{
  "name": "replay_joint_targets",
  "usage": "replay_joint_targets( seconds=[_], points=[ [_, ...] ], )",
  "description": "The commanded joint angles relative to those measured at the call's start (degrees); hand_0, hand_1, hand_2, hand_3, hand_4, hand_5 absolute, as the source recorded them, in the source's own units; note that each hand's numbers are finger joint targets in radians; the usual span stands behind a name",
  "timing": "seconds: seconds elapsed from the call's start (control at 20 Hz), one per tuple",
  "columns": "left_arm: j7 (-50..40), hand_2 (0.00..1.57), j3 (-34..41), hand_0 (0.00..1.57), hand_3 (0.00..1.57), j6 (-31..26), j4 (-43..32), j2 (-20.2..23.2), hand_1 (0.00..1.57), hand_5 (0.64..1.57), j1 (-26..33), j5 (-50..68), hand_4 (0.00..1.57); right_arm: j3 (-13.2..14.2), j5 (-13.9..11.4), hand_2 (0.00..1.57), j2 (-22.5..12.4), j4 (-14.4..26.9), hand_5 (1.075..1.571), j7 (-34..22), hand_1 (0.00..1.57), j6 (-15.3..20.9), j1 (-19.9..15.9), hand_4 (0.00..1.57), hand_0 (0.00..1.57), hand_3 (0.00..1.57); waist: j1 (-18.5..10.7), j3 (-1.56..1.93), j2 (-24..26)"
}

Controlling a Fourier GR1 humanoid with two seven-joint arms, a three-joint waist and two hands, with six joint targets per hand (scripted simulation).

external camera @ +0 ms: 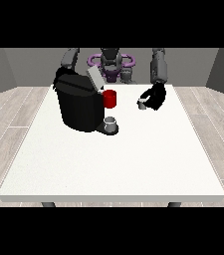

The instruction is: Insert the coffee pod into the coffee machine and close the lid

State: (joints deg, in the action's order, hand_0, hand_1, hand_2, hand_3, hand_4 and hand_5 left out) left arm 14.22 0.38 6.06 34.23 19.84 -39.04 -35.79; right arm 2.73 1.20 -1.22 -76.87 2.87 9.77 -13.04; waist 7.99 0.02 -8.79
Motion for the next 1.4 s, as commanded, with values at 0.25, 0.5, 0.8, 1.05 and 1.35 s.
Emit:
replay_joint_targets(
  seconds=[0.25, 0.5, 0.8, 1.05, 1.35],
  points=[
    [-0.39, 1.33, 0.25, 1.24, 1.32, -7.67, 4.80, 0.42, 1.24, 1.571, -6.04, 0.93, 0.53, 0.57, 0.57, 0.00, 0.44, 6.15, 1.571, 6.11, 0.00, -1.73, 2.03, 0.49, 0.00, 0.00, -0.63, -0.01, 2.50],
    [0.69, 1.33, 1.58, 1.25, 1.29, -11.23, 3.99, 3.83, 1.25, 1.571, -7.68, 1.02, 0.57, -1.68, 0.47, 0.00, -0.76, 1.43, 1.571, -1.29, 0.00, -3.12, 1.64, 0.41, 0.00, 0.00, 2.19, -0.04, 4.62],
    [-0.99, 1.33, 3.74, 1.25, 1.29, -13.39, 4.61, 5.37, 1.25, 1.571, -12.52, 1.63, 0.56, -0.67, 2.88, 0.00, -1.99, 0.96, 1.571, 0.52, 0.00, -5.56, 0.40, 0.48, 0.00, 0.00, 3.97, -0.02, 2.82],
    [-3.89, 1.22, 5.13, 1.07, 1.23, -15.43, 5.30, 8.03, 1.07, 1.571, -20.58, 1.41, 0.52, -2.37, -0.59, 0.00, 1.13, 1.57, 1.571, 3.12, 0.00, -0.16, -4.14, 0.50, 0.00, 0.00, 4.11, -0.02, -0.70],
    [-6.19, 1.26, 6.72, 1.24, 1.20, -12.93, 4.31, 5.30, 1.24, 1.571, -22.07, 2.00, 0.48, -2.13, -1.05, 0.00, -0.30, -0.30, 1.571, -1.15, 0.00, -0.07, -5.82, 0.49, 0.00, 0.00, 5.85, -0.03, -1.60]
  ],
)
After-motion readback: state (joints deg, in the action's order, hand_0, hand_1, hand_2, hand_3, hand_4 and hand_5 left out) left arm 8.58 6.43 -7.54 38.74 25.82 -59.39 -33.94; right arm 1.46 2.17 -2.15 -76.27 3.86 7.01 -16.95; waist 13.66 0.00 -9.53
